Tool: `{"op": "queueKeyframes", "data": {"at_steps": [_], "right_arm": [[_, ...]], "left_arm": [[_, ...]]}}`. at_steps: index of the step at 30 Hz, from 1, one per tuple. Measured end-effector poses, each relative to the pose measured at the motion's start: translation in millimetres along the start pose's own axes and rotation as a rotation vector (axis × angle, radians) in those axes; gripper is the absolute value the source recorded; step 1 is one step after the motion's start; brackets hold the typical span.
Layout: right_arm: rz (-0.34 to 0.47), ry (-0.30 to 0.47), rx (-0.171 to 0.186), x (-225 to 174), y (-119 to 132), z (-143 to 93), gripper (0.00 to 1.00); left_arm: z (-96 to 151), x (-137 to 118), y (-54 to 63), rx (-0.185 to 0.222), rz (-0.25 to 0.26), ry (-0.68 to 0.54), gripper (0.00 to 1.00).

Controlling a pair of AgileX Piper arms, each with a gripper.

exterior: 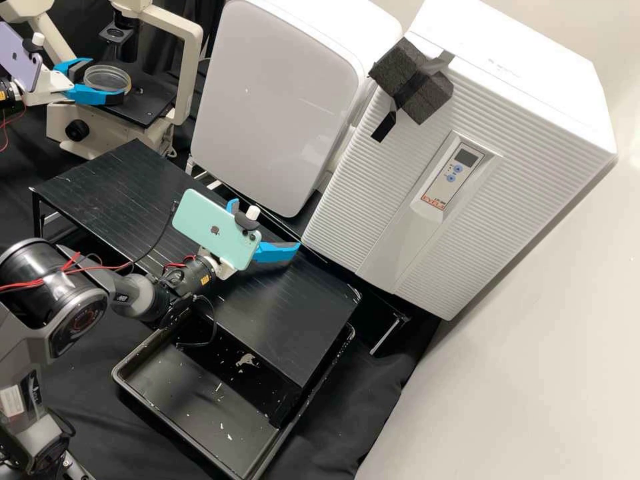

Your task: Place the petri dish on the bench

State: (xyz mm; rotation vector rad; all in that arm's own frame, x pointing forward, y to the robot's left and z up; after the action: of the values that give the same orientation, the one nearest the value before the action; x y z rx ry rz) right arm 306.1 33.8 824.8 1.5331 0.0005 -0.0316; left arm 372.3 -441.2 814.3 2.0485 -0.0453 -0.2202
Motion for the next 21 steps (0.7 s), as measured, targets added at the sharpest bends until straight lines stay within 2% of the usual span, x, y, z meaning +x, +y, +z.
{"op": "queueKeyframes", "data": {"at_steps": [18,21], "right_arm": [[0.0,0.0,0.0,0.0,0.0,0.0,1.0],[0.0,0.0,0.0,0.0,0.0,0.0,1.0]], "left_arm": [[-1.8,-2.3,-0.4,-0.009,0.009,0.001,0.0],[-1.8,-5.0,-2.3,-0.027,0.015,-0.004,0.0]]}}
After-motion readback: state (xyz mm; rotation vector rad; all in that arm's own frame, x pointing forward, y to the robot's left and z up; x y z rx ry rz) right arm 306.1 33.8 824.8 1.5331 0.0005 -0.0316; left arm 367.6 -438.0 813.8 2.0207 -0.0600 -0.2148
